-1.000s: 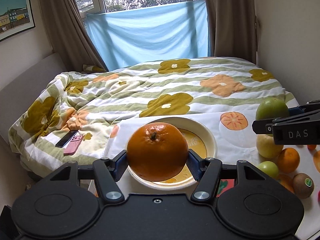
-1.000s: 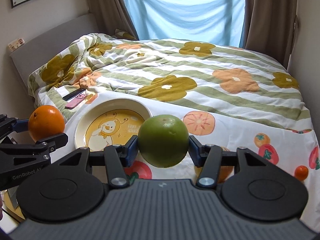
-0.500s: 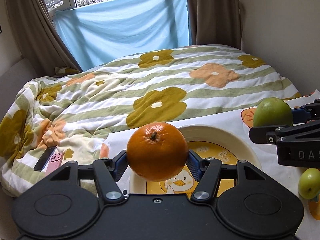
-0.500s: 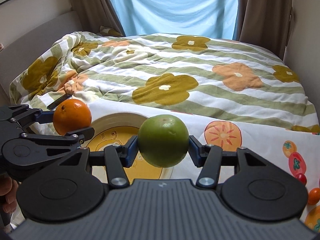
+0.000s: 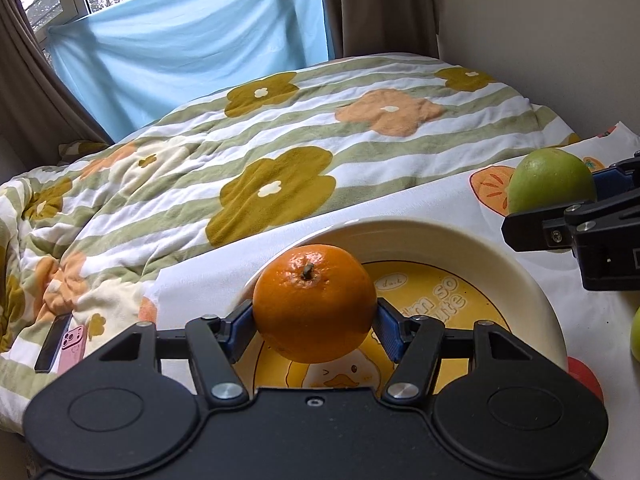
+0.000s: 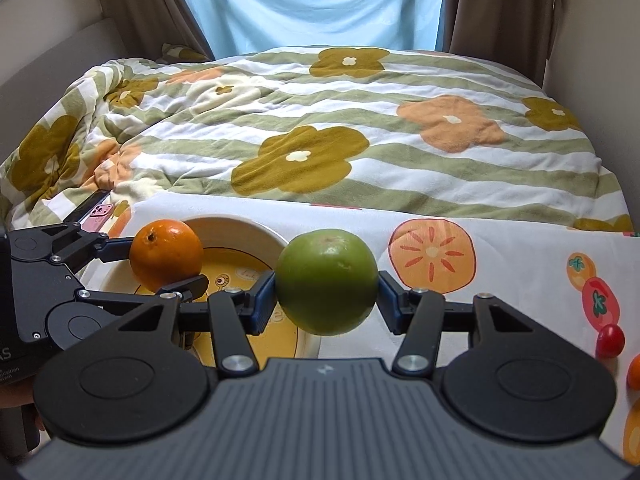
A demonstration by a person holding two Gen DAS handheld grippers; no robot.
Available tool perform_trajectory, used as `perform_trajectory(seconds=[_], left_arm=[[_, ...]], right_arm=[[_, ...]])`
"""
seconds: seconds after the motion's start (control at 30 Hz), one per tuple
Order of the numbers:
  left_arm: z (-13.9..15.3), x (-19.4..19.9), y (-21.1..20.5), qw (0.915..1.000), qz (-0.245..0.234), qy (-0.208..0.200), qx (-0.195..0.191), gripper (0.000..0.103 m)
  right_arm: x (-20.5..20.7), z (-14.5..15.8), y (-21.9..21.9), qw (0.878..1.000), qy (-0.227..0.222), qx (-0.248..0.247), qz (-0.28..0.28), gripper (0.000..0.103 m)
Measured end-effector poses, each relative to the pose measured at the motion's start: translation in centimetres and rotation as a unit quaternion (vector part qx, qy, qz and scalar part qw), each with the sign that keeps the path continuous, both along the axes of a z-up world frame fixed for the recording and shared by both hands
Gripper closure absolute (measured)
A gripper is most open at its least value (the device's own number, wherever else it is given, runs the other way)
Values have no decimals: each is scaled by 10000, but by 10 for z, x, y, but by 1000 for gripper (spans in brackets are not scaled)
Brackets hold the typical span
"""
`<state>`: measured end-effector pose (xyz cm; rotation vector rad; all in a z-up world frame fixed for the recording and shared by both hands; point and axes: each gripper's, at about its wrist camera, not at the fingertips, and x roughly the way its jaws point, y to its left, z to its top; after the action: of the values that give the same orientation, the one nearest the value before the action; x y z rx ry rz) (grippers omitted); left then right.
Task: Organize fruits
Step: 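Carry the orange and green apple to the duck bowl with both tools, then release the orange in the bowl with the left tool while the right tool releases the green apple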
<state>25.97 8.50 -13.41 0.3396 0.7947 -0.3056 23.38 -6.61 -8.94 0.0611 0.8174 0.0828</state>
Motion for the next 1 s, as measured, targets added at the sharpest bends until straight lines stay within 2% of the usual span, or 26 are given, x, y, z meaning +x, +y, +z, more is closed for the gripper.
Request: perform_trajectory(seconds=[0.2, 0.23, 0.3, 0.37, 0.53, 0.77, 1.0], left_arm=[[-3, 2, 1, 9999, -67, 84, -7, 33], [-1, 0, 1, 10000, -80, 51, 8, 30], [8, -7, 3, 9999, -121, -104, 31, 10], [15, -14, 5, 9996, -136, -238, 63, 6], [24, -29, 14, 9997, 41, -179, 145, 6], [26, -48, 28, 9985, 526, -73, 115, 6], [26, -58, 38, 9960, 886, -49, 109, 6]], right_arm=[[2, 0, 0, 10000, -3, 5, 94, 35], [3, 0, 0, 9999, -4, 6, 120, 35], [3, 1, 0, 9998, -7, 7, 198, 35], [3, 3, 1, 9994, -18, 15, 340, 35], [6, 3, 7, 9969, -34, -82, 780, 35], [12, -12, 23, 9886, -6, -252, 1488, 35], [18, -30, 40, 9732, -220, -458, 2244, 35]])
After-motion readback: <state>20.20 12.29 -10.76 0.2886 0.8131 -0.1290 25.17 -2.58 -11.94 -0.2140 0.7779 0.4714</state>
